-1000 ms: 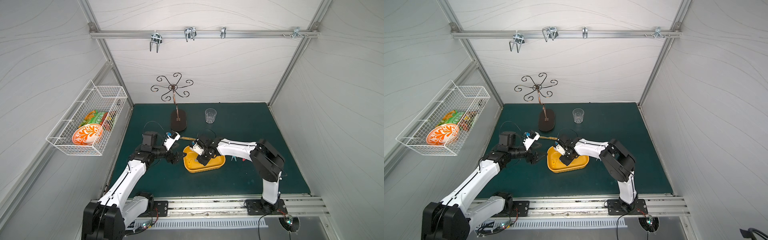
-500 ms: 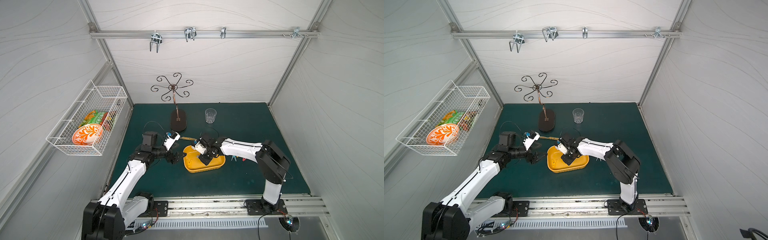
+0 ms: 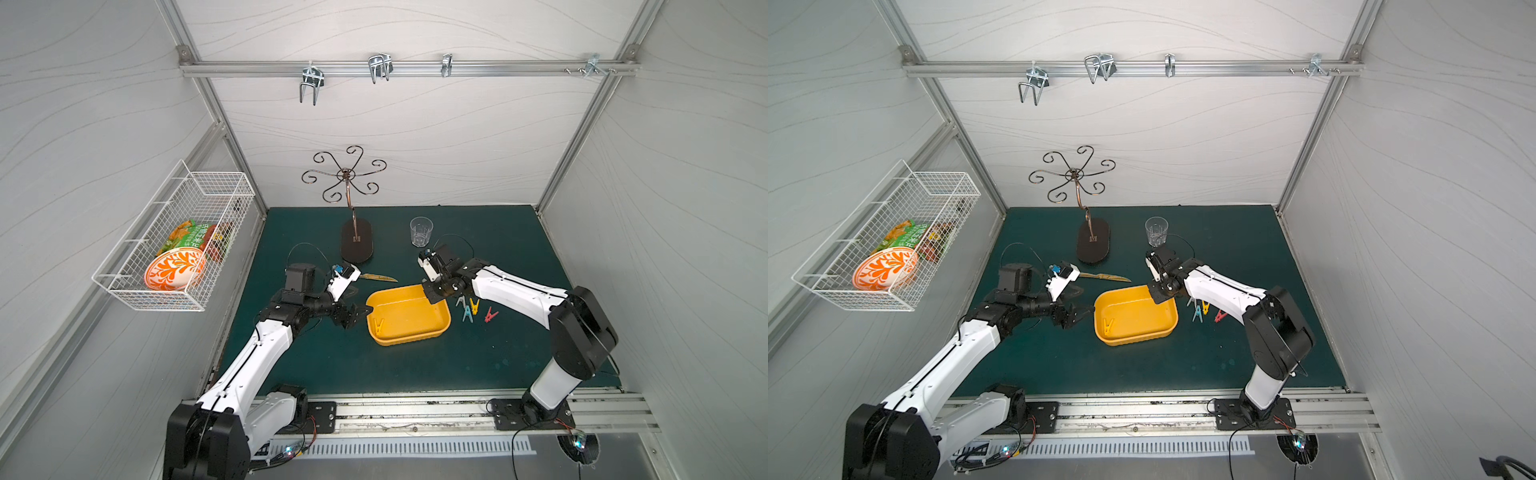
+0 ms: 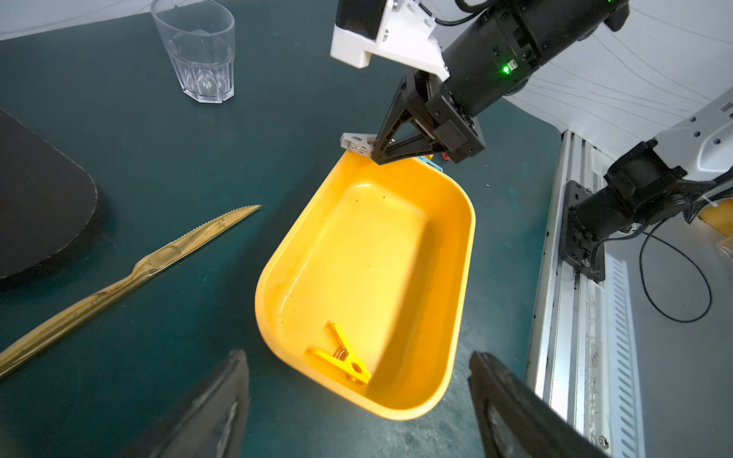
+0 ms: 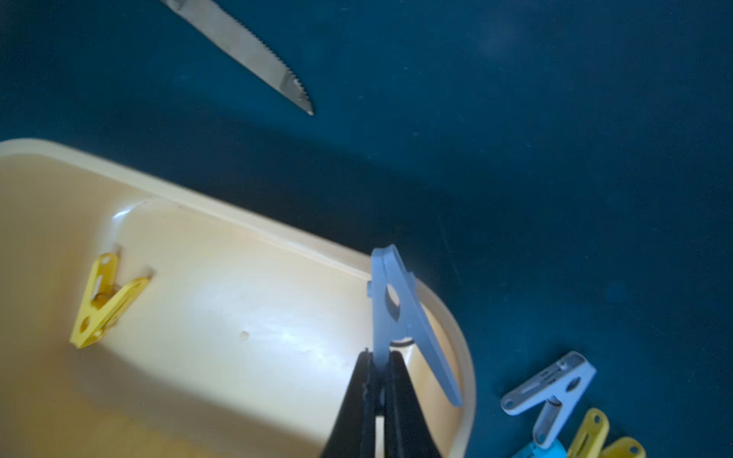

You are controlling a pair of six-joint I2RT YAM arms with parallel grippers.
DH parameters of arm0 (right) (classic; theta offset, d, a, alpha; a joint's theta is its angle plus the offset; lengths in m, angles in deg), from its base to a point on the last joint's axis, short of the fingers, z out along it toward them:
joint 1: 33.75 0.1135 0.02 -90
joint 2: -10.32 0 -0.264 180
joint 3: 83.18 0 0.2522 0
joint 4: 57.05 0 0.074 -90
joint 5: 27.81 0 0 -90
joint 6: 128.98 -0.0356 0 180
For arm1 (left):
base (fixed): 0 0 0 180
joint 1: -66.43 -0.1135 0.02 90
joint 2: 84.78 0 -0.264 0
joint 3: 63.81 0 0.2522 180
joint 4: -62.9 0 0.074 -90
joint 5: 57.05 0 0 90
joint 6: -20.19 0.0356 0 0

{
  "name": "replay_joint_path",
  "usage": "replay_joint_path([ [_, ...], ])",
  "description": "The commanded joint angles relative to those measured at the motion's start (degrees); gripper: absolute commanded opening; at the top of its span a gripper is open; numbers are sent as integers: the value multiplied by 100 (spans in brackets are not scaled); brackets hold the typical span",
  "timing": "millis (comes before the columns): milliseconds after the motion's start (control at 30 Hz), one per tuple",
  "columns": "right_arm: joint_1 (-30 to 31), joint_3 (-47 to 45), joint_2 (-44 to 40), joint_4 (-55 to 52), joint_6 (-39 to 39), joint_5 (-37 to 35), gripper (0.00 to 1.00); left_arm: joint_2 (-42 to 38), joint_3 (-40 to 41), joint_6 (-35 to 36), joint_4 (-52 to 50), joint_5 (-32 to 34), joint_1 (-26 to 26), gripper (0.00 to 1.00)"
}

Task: Take the clothespins out of the storage box
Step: Place the clothespin at the center of the board.

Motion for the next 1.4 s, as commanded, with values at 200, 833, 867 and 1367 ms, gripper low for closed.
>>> replay_joint_path([
  [200, -590, 25, 141, -617, -1166, -552, 3, 121, -104, 24, 262, -142, 12, 90],
  [833, -765, 358, -215, -649, -868, 54, 2, 61, -23, -31, 307, -74, 10, 89],
  [867, -819, 375, -236, -655, -895, 82, 2, 63, -15, -35, 308, -73, 11, 89],
  [1367, -1489, 389, 578, -345, -1009, 300, 2, -24, 4, -29, 289, -21, 10, 89],
])
